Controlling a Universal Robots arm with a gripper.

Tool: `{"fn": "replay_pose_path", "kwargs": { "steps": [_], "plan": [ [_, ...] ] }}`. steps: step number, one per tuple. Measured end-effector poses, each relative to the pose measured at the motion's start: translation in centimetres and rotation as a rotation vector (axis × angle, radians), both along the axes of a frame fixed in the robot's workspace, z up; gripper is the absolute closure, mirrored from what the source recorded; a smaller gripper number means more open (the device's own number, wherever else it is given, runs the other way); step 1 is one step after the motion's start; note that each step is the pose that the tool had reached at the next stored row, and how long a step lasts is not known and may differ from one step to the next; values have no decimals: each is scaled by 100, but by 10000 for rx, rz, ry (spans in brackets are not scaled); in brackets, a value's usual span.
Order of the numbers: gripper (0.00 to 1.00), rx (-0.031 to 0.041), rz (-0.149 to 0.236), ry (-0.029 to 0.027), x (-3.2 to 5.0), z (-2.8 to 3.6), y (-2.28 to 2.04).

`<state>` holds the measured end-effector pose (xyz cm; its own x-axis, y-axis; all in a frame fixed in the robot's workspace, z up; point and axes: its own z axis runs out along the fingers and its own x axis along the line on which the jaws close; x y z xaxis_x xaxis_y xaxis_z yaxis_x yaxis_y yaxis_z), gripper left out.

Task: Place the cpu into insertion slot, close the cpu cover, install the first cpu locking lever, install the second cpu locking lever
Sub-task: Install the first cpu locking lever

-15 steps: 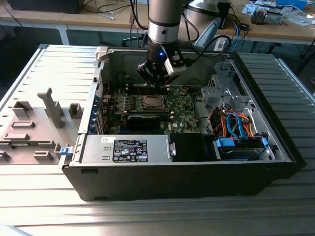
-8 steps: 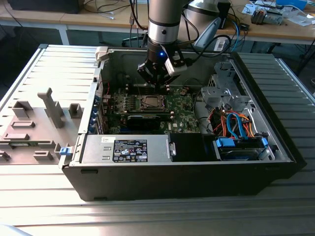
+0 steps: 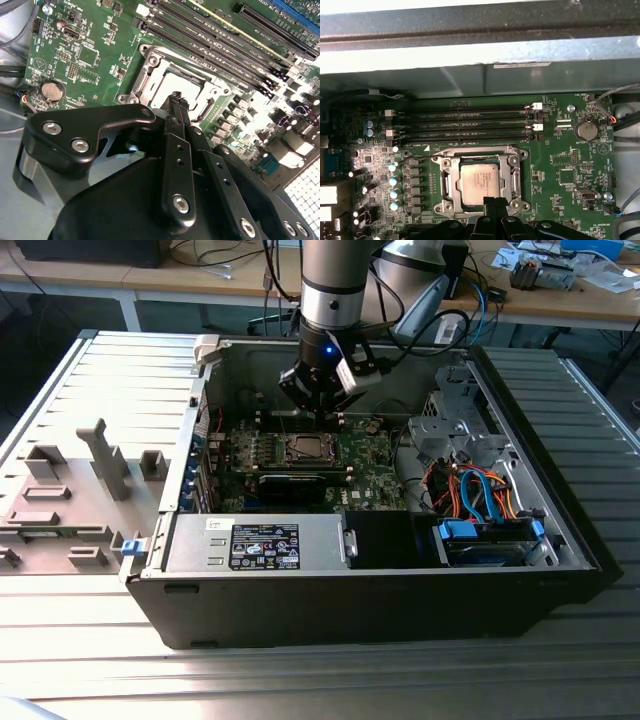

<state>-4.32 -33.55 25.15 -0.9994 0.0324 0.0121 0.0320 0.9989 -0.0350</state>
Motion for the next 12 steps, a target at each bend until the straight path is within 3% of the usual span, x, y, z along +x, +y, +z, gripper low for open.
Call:
{"fn": "replay_pose_path", "kwargs": {
  "steps": [12],
  "plan": [
    [89,0,408,0,0,0,0]
  ]
}}
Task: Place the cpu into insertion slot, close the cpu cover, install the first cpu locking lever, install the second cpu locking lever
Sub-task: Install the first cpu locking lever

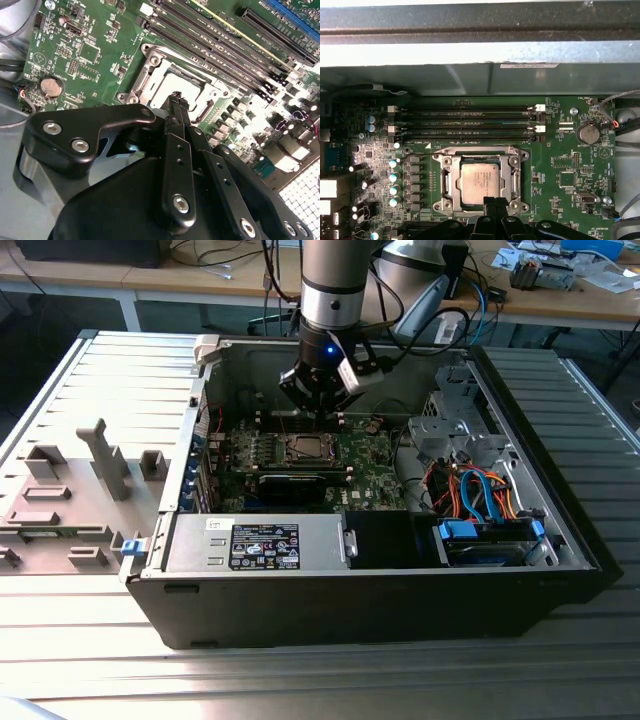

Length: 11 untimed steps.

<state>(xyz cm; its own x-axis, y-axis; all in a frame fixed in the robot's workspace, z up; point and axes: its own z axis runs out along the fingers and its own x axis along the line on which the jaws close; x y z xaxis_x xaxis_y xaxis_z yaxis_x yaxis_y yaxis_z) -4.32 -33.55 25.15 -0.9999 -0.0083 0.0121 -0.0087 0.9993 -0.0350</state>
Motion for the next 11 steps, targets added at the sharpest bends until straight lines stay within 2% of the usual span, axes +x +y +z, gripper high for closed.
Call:
{"fn": "replay_pose_path", "kwargs": {
  "steps": [4,9,11],
  "plan": [
    [89,16,138,-1,0,-1,1],
    [89,139,337,-1,0,0,1],
    [89,154,502,-1,0,1,0]
  ]
}}
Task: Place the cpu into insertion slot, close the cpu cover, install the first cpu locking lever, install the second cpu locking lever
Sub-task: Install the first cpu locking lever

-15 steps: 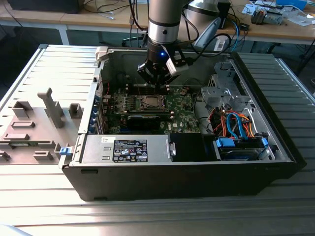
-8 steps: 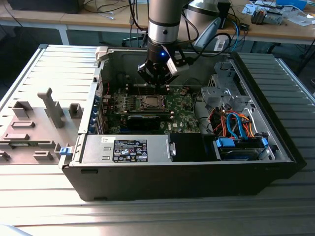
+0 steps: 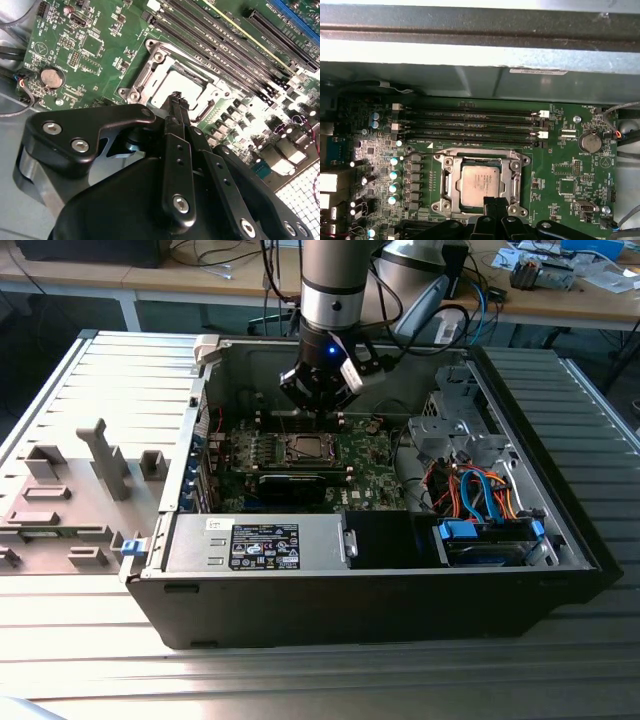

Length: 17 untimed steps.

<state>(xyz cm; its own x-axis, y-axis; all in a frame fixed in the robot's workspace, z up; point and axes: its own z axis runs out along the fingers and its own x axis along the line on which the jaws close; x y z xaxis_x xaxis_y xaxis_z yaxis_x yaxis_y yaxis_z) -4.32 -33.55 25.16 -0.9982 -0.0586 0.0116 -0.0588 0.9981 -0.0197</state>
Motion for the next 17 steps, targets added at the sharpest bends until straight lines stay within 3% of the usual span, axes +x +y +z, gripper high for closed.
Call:
{"fn": "replay_pose_path", "kwargs": {
  "steps": [17],
  "plan": [
    [89,-2,1,-6,-64,22,0]
  ]
}}
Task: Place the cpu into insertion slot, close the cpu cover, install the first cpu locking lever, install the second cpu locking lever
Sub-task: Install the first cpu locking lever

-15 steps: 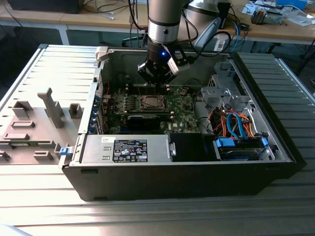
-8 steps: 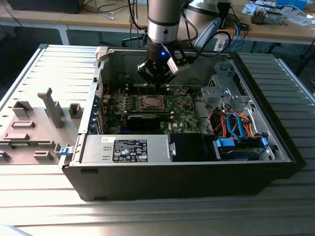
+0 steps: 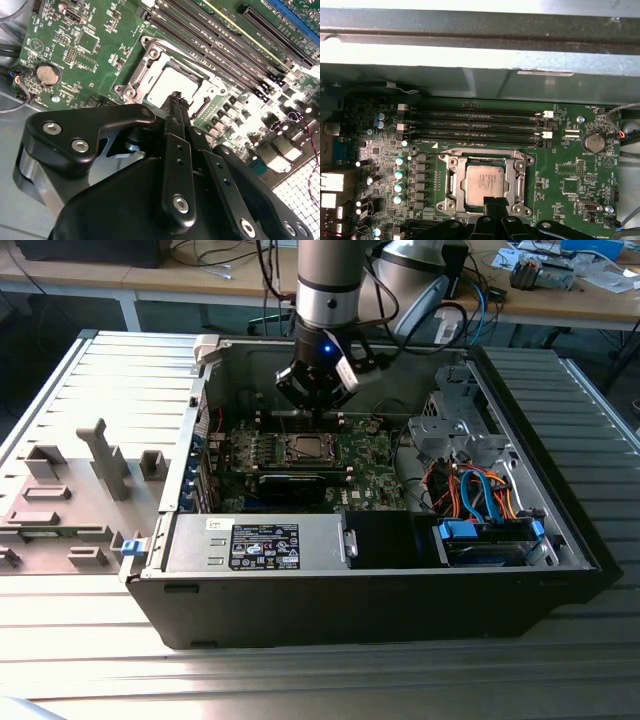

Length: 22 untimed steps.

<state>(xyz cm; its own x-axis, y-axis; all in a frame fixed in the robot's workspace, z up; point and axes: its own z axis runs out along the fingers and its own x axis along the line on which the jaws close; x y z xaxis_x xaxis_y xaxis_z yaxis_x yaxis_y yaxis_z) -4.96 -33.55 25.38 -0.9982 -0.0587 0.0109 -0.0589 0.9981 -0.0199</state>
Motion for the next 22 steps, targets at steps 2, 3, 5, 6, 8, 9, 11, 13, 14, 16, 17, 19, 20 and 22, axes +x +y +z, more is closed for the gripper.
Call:
{"fn": "replay_pose_path", "kwargs": {
  "steps": [2,3,5,6,8,9,11,13,14,16,17,19,20,22],
  "plan": [
    [89,1,0,-11,-31,2,0],
    [89,0,-1,-15,-46,3,0],
    [89,1,-1,-19,-60,4,0],
    [89,0,-1,-20,-66,4,0],
    [89,0,-1,-23,-76,6,0],
    [89,1,-1,-24,-80,6,0],
    [89,1,-1,-29,-97,9,0],
    [89,0,0,-30,-108,11,0],
    [89,0,0,-30,-111,11,0],
    [89,0,0,-32,-130,14,1],
    [89,1,-1,-33,-136,14,2],
    [89,2,-2,-39,-165,17,7],
    [89,1,0,-42,-177,20,11],
    [89,-2,-1,-42,-194,23,16]
  ]
}}
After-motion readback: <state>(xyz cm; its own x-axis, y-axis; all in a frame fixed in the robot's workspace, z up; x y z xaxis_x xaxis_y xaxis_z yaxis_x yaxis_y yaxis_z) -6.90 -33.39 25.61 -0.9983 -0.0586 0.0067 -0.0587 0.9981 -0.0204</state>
